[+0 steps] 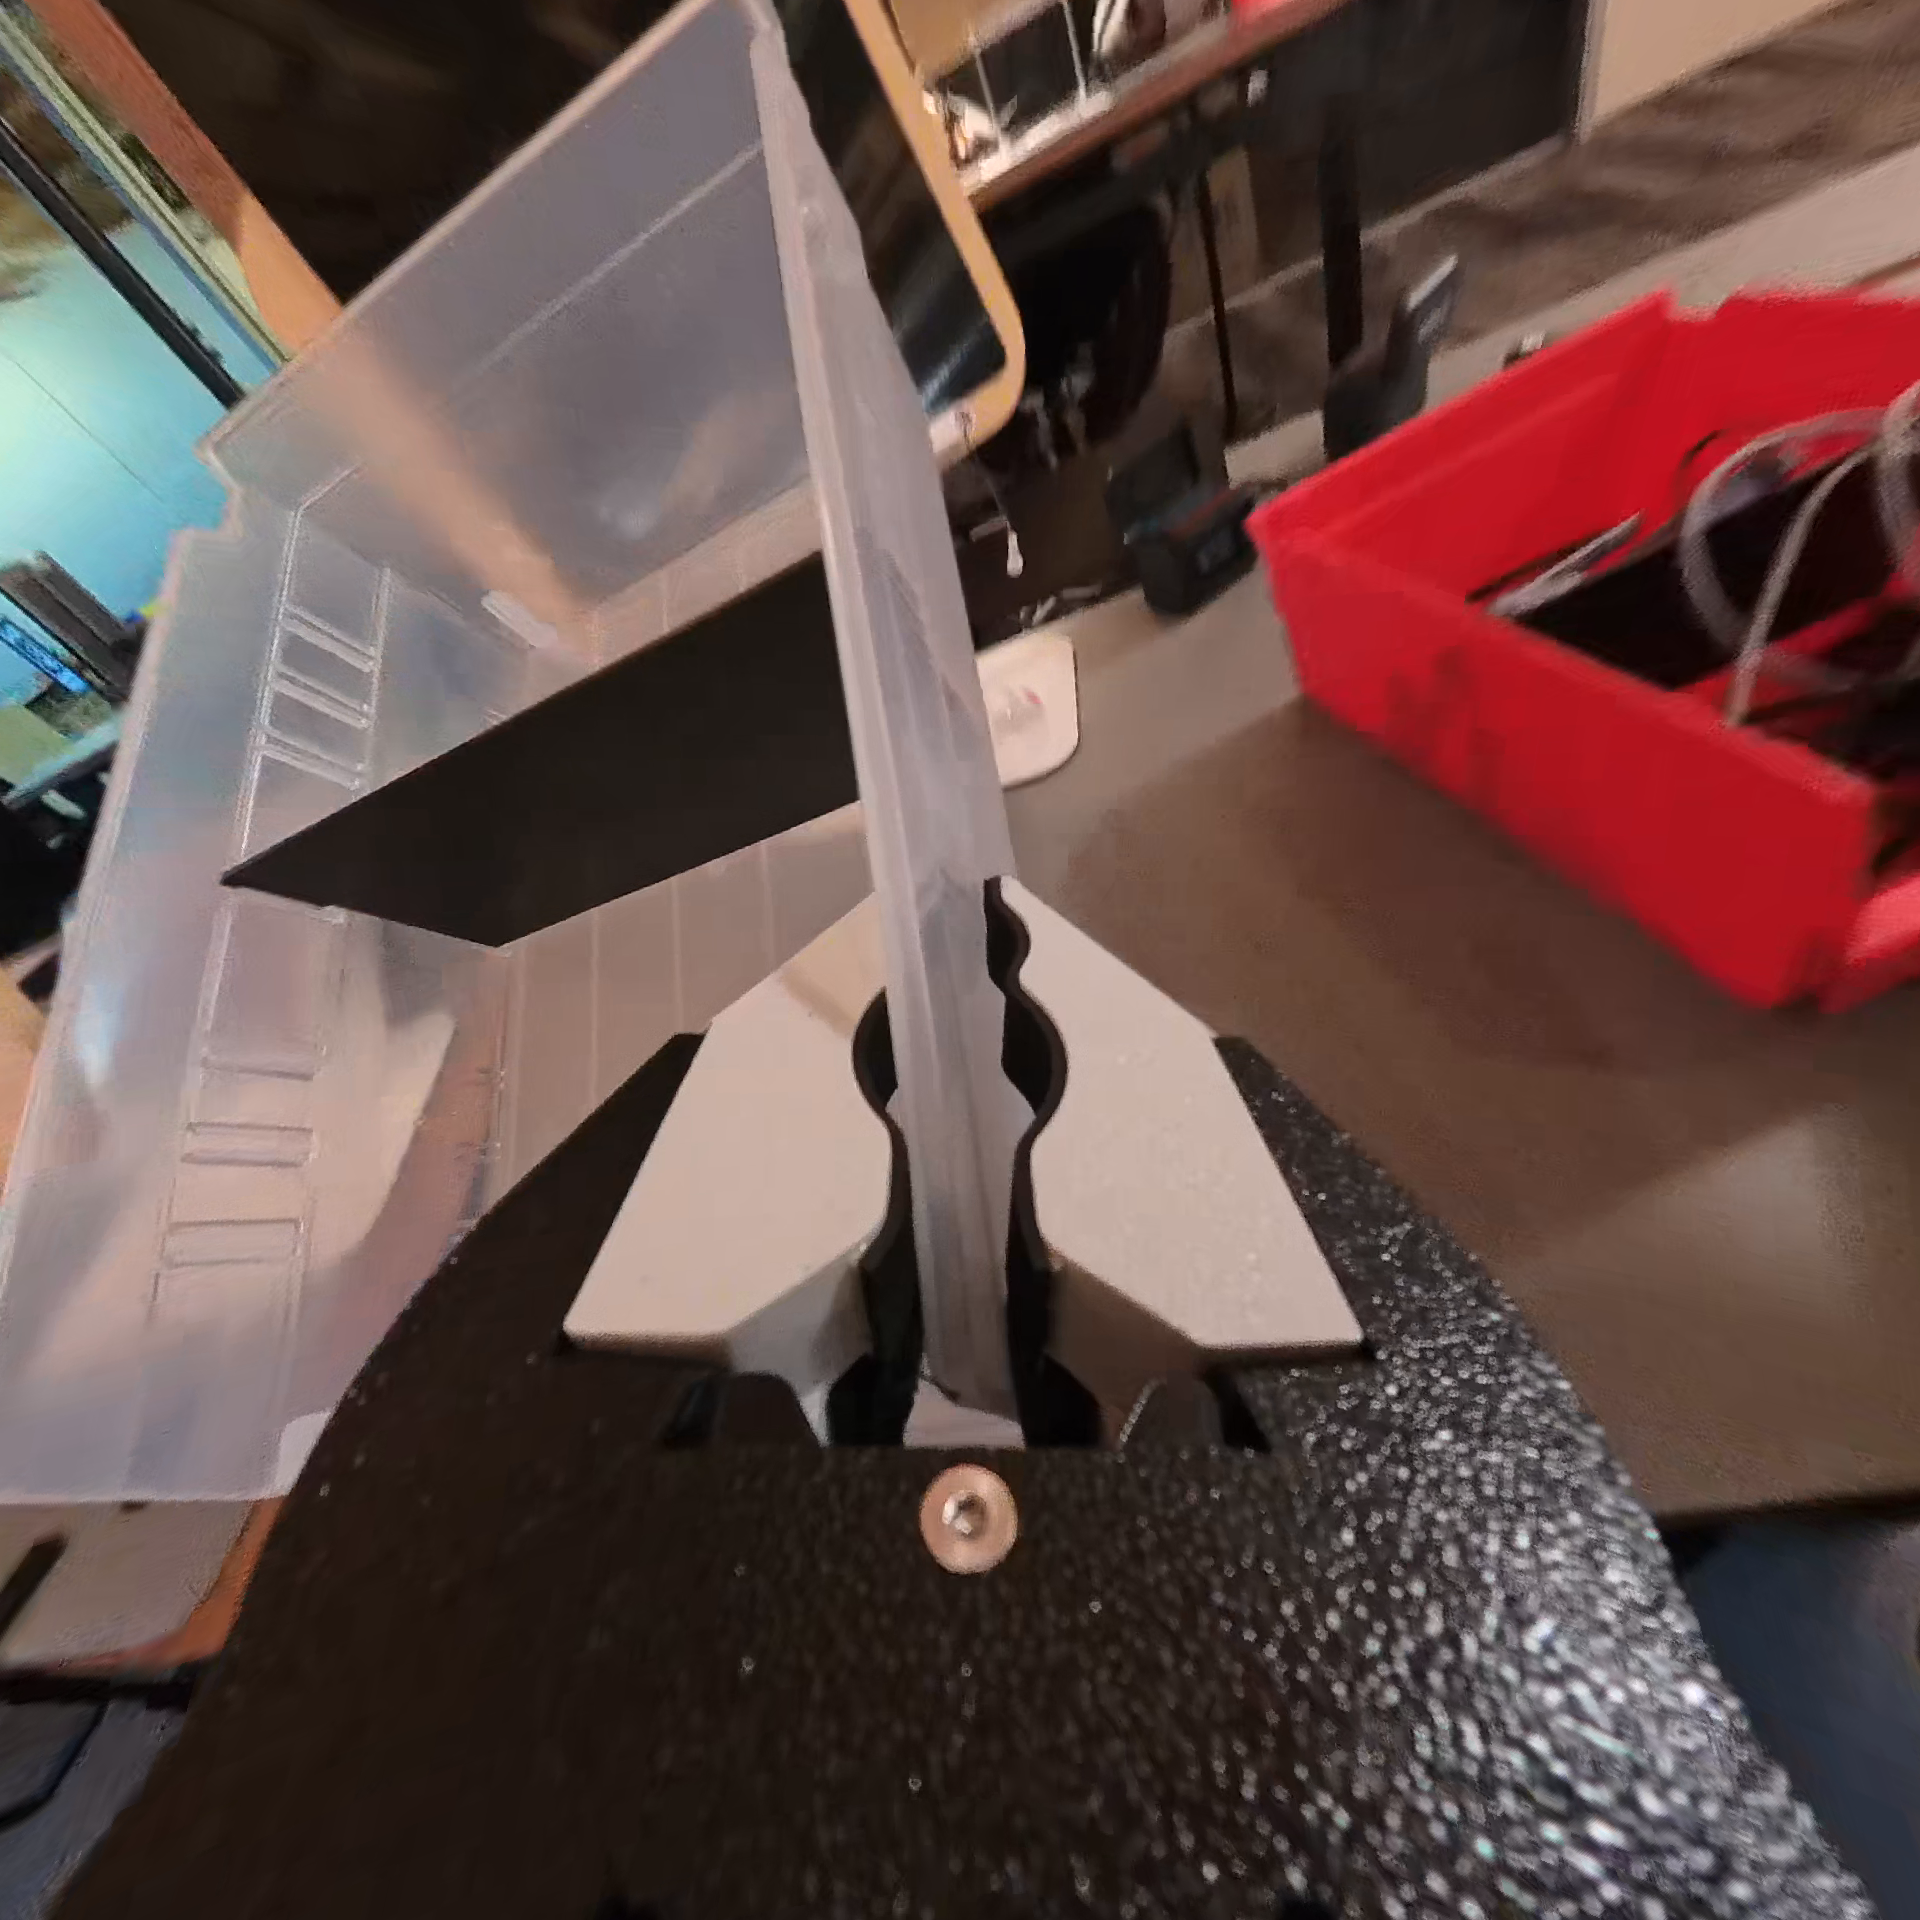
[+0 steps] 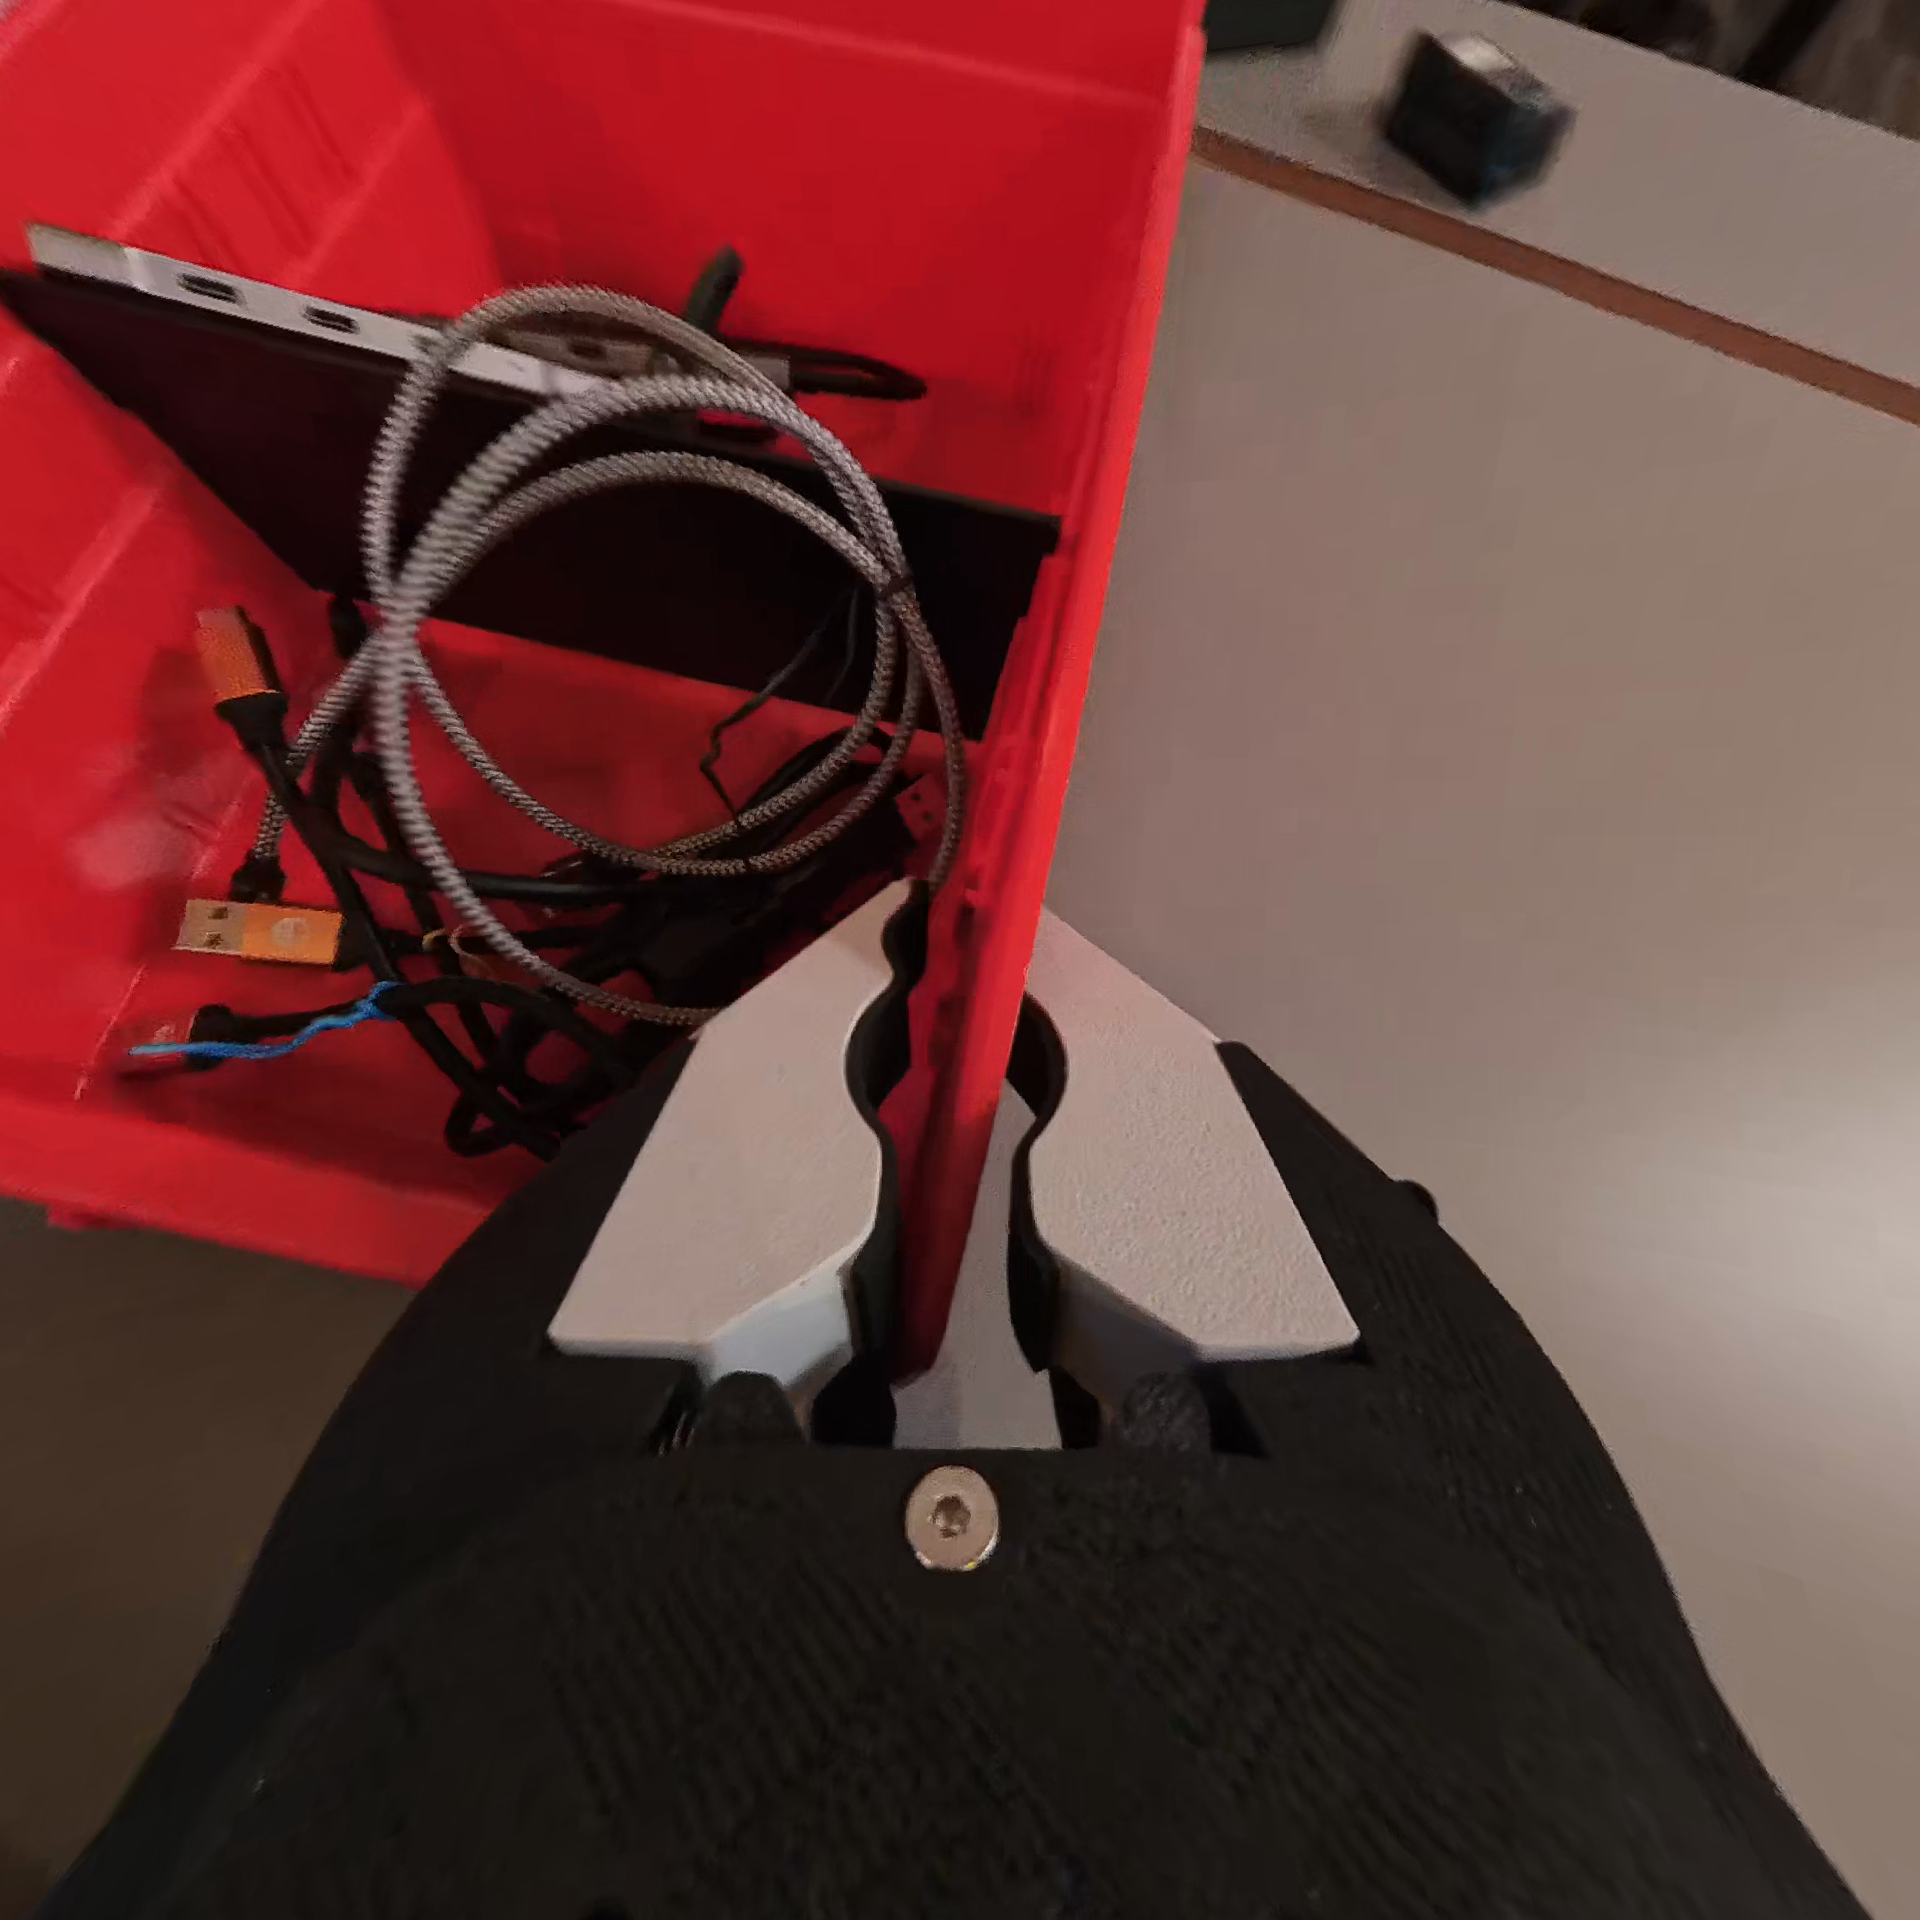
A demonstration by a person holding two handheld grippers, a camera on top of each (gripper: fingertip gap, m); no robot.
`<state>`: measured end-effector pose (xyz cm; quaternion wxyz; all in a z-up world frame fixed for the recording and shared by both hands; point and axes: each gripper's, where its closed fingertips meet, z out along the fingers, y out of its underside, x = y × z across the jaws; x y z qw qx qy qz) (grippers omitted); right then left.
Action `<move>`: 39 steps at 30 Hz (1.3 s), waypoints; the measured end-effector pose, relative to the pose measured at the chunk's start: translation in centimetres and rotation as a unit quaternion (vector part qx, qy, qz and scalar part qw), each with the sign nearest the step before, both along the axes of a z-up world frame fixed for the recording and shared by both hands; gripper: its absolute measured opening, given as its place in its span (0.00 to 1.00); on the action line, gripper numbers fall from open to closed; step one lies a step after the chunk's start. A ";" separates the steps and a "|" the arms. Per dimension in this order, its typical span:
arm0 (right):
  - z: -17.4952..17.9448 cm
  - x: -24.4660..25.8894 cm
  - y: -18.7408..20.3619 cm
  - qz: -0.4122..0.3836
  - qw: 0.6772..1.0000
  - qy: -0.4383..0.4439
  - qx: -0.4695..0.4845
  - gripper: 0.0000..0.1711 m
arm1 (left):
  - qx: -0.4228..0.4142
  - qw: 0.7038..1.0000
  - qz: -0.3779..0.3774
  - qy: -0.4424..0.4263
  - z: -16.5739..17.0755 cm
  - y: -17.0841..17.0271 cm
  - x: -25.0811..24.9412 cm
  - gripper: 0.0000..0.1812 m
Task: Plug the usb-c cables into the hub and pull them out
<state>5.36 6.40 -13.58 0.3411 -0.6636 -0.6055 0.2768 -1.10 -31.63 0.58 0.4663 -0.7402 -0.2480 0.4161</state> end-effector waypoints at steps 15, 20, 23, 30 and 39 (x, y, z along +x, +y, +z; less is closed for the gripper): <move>13.0 11.4 6.3 -0.112 0.893 0.389 0.197 0.46 | 0.021 0.933 -0.356 0.039 6.2 21.9 6.8 0.04; 10.6 22.2 14.7 -0.244 0.857 0.360 0.276 0.42 | -0.027 0.856 -0.515 -0.033 3.7 32.5 14.2 0.04; 11.2 25.6 17.5 -0.291 0.838 0.373 0.273 0.42 | -0.059 0.817 -0.569 -0.075 1.3 38.1 18.3 0.04; 10.1 28.4 20.2 -0.325 0.817 0.380 0.286 0.39 | -0.152 0.779 -0.595 -0.123 -6.9 47.7 22.9 0.04; 9.2 27.1 20.2 -0.302 0.830 0.399 0.245 0.39 | -0.188 0.802 -0.554 -0.120 -12.2 51.7 22.9 0.04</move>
